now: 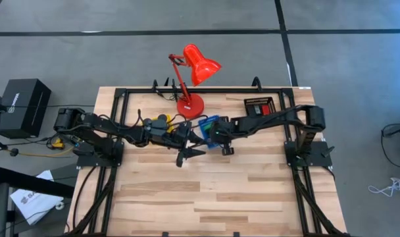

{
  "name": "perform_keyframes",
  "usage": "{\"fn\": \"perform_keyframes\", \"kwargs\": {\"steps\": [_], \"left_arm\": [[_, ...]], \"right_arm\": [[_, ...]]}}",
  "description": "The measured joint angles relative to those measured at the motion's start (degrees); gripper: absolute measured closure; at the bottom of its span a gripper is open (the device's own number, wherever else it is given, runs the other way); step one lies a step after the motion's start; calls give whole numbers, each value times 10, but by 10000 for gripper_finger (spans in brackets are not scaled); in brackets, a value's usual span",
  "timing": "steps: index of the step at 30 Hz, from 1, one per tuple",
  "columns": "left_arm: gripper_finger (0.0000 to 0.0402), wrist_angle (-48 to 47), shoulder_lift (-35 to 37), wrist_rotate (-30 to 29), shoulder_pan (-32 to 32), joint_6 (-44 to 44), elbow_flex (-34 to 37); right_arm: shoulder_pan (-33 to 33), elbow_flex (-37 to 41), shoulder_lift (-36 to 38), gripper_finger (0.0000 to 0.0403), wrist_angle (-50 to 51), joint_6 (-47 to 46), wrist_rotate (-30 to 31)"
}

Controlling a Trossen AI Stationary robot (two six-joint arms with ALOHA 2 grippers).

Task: Pick & Place Office items
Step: Put the brown wristwatch into the blue bin, then return to Home Position

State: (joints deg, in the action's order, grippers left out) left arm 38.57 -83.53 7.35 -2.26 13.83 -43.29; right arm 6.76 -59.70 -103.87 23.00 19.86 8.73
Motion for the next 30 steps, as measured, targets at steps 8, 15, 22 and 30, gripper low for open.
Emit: {"fn": "perform_keyframes", "kwargs": {"steps": [8,15,22,30], "left_arm": [[198,5,0,0,0,0,0],[198,6,0,-4,0,0,0],[198,4,0,-3,0,0,0],[198,4,0,0,0,0,0]], "right_arm": [[0,-3,20,402,-21,20,2],[0,-16,64,402,-14,20,3],[-18,-21,66,403,14,14,4],[-96,-21,120,403,44,45,82]]}}
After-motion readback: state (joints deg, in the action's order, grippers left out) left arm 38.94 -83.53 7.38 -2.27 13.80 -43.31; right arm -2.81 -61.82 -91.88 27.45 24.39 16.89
